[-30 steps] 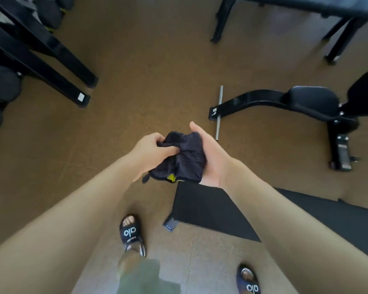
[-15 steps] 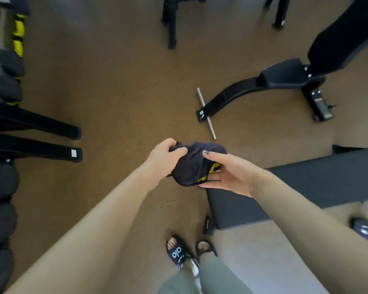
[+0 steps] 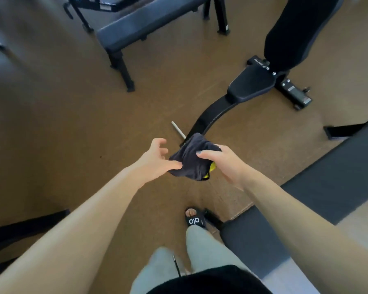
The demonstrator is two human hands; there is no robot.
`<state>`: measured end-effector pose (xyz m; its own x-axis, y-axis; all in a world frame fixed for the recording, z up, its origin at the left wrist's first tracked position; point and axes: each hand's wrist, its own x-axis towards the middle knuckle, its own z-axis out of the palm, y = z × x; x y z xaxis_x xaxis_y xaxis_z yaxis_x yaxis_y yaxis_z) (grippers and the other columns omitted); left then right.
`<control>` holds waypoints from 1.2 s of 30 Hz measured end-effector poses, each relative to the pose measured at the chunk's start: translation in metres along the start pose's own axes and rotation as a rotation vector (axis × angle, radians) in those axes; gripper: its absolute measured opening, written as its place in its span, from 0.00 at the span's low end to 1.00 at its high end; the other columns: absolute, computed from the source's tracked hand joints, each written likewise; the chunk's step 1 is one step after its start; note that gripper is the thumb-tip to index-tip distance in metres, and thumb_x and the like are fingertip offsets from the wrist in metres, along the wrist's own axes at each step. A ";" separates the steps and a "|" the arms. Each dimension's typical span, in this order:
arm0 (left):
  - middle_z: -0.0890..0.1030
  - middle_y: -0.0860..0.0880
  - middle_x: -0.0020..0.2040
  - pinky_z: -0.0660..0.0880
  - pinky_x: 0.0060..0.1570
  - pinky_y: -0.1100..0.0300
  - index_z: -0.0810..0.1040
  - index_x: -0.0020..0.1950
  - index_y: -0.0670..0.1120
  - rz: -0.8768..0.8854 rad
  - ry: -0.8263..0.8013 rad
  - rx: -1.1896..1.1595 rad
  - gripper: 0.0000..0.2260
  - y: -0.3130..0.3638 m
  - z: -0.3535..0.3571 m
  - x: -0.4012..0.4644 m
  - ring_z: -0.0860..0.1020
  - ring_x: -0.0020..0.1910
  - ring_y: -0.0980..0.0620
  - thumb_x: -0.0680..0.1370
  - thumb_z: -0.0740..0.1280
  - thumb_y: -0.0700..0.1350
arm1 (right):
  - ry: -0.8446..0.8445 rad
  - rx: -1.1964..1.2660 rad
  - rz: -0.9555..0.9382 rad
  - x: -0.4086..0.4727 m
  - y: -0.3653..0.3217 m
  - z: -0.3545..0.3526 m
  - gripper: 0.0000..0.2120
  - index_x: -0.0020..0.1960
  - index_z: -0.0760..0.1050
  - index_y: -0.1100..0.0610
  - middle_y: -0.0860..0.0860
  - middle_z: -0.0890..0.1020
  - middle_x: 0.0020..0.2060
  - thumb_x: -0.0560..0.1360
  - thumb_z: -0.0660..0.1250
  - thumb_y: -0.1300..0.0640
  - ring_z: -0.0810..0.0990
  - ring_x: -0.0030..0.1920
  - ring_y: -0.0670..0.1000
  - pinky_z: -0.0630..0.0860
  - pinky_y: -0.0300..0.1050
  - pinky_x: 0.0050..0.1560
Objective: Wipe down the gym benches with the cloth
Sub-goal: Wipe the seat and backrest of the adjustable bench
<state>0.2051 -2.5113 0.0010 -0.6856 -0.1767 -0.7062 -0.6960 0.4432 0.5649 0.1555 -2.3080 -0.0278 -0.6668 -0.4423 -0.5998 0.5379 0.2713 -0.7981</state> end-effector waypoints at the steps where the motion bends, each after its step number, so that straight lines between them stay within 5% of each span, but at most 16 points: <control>1: 0.67 0.51 0.77 0.70 0.66 0.52 0.57 0.80 0.57 0.044 -0.048 -0.036 0.39 0.014 -0.012 0.010 0.67 0.75 0.49 0.76 0.76 0.45 | -0.003 -0.038 -0.019 0.009 -0.016 -0.001 0.05 0.53 0.83 0.53 0.49 0.87 0.51 0.81 0.67 0.58 0.83 0.54 0.48 0.77 0.42 0.53; 3: 0.63 0.53 0.80 0.64 0.74 0.48 0.55 0.80 0.62 0.143 -0.162 -0.008 0.42 0.046 -0.035 0.027 0.61 0.79 0.51 0.76 0.75 0.41 | -0.016 -0.088 -0.020 0.023 -0.047 -0.005 0.06 0.53 0.83 0.57 0.53 0.87 0.51 0.81 0.67 0.59 0.83 0.51 0.48 0.77 0.43 0.52; 5: 0.69 0.54 0.76 0.64 0.73 0.52 0.65 0.76 0.60 0.274 -0.232 0.104 0.35 0.076 -0.058 0.049 0.63 0.77 0.54 0.75 0.74 0.38 | -0.016 -0.124 -0.013 0.038 -0.075 -0.012 0.08 0.55 0.84 0.59 0.54 0.87 0.53 0.80 0.67 0.60 0.83 0.49 0.46 0.77 0.42 0.53; 9: 0.81 0.58 0.54 0.71 0.50 0.72 0.76 0.57 0.53 0.452 -0.322 0.288 0.17 0.132 -0.094 0.104 0.77 0.53 0.65 0.74 0.76 0.39 | 0.064 -0.151 -0.042 0.079 -0.122 -0.033 0.08 0.54 0.84 0.62 0.58 0.86 0.52 0.78 0.69 0.62 0.82 0.48 0.48 0.79 0.48 0.56; 13: 0.72 0.56 0.69 0.69 0.63 0.63 0.67 0.73 0.55 0.691 -0.386 0.541 0.34 0.173 -0.113 0.163 0.71 0.66 0.60 0.72 0.78 0.43 | 0.119 -0.202 -0.041 0.118 -0.147 -0.050 0.06 0.50 0.82 0.64 0.58 0.84 0.44 0.76 0.69 0.63 0.79 0.46 0.49 0.77 0.52 0.54; 17: 0.78 0.55 0.56 0.75 0.55 0.58 0.77 0.65 0.50 0.864 -0.381 0.862 0.19 0.211 -0.121 0.206 0.77 0.55 0.53 0.75 0.75 0.51 | 0.207 -0.271 -0.016 0.140 -0.165 -0.066 0.12 0.48 0.81 0.63 0.51 0.79 0.38 0.70 0.70 0.55 0.75 0.42 0.48 0.73 0.49 0.47; 20: 0.76 0.54 0.42 0.70 0.41 0.56 0.78 0.47 0.49 0.924 -0.377 1.040 0.08 0.249 -0.118 0.226 0.77 0.44 0.49 0.79 0.69 0.53 | 0.301 -0.453 -0.007 0.147 -0.176 -0.093 0.06 0.42 0.80 0.54 0.49 0.80 0.35 0.71 0.71 0.51 0.75 0.39 0.48 0.76 0.52 0.47; 22: 0.76 0.54 0.39 0.69 0.38 0.57 0.73 0.39 0.53 0.919 -0.418 1.103 0.10 0.276 -0.111 0.235 0.77 0.41 0.49 0.80 0.67 0.51 | 0.335 -0.565 -0.012 0.151 -0.180 -0.116 0.06 0.39 0.77 0.52 0.47 0.79 0.33 0.74 0.71 0.53 0.75 0.38 0.48 0.76 0.51 0.45; 26: 0.80 0.51 0.44 0.77 0.46 0.52 0.76 0.47 0.48 0.960 -0.425 1.192 0.07 0.329 -0.078 0.265 0.79 0.43 0.48 0.82 0.66 0.49 | 0.388 -0.656 -0.011 0.167 -0.177 -0.178 0.06 0.42 0.77 0.51 0.46 0.80 0.36 0.78 0.69 0.56 0.78 0.42 0.52 0.75 0.50 0.46; 32: 0.78 0.52 0.45 0.74 0.42 0.58 0.74 0.54 0.48 0.910 -0.402 1.227 0.06 0.401 -0.001 0.348 0.77 0.40 0.51 0.84 0.63 0.50 | 0.300 -0.639 0.020 0.227 -0.155 -0.318 0.09 0.44 0.77 0.45 0.42 0.79 0.37 0.80 0.66 0.56 0.78 0.42 0.49 0.73 0.47 0.44; 36: 0.73 0.55 0.39 0.63 0.33 0.66 0.69 0.50 0.51 0.802 -0.363 1.254 0.06 0.460 0.054 0.417 0.72 0.34 0.57 0.84 0.64 0.50 | 0.272 -0.725 0.039 0.286 -0.144 -0.417 0.05 0.48 0.78 0.47 0.45 0.81 0.40 0.80 0.65 0.54 0.78 0.43 0.52 0.71 0.46 0.38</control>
<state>-0.3896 -2.3334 -0.0573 -0.5640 0.5985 -0.5689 0.5707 0.7805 0.2553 -0.3284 -2.1170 -0.1081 -0.8083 -0.2209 -0.5458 0.1538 0.8156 -0.5578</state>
